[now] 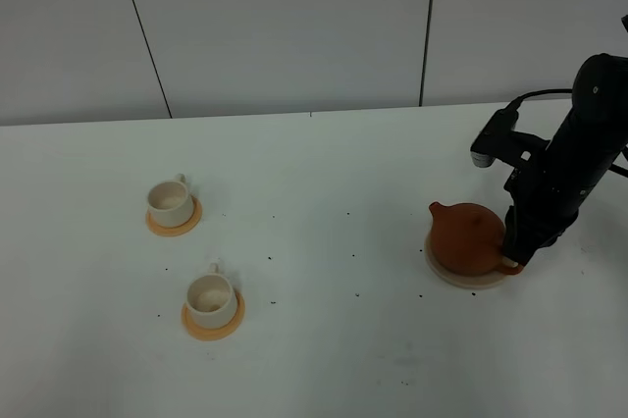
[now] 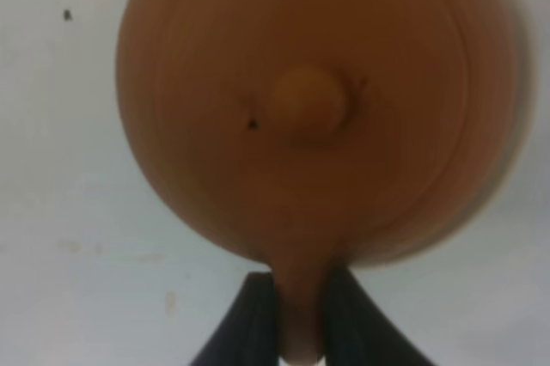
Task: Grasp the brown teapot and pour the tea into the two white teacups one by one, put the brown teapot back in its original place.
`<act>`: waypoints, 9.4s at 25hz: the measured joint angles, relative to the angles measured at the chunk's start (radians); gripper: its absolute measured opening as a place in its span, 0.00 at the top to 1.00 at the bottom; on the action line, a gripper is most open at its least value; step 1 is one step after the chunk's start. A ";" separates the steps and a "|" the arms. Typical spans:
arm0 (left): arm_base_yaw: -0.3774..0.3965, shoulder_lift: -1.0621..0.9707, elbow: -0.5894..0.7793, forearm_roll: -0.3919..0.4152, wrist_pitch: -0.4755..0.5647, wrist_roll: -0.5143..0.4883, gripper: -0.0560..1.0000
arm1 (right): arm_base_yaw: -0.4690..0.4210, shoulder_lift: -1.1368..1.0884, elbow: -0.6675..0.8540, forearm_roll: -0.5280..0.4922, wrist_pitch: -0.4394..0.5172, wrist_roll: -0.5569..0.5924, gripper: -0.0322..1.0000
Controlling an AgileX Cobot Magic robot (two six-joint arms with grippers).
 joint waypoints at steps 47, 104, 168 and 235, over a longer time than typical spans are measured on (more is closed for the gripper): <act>0.000 0.000 0.000 0.000 0.000 0.001 0.73 | 0.044 -0.107 0.000 0.038 -0.002 0.013 0.87; 0.000 0.000 0.000 0.000 0.000 0.001 0.73 | 0.411 0.304 -0.778 -0.130 0.058 0.550 0.88; 0.000 0.000 0.000 0.000 0.000 0.001 0.73 | 0.615 0.420 -0.778 -0.736 -0.253 0.634 0.88; 0.000 0.000 0.000 0.000 0.000 0.001 0.73 | 0.702 0.475 -0.778 -1.163 -0.304 0.725 0.88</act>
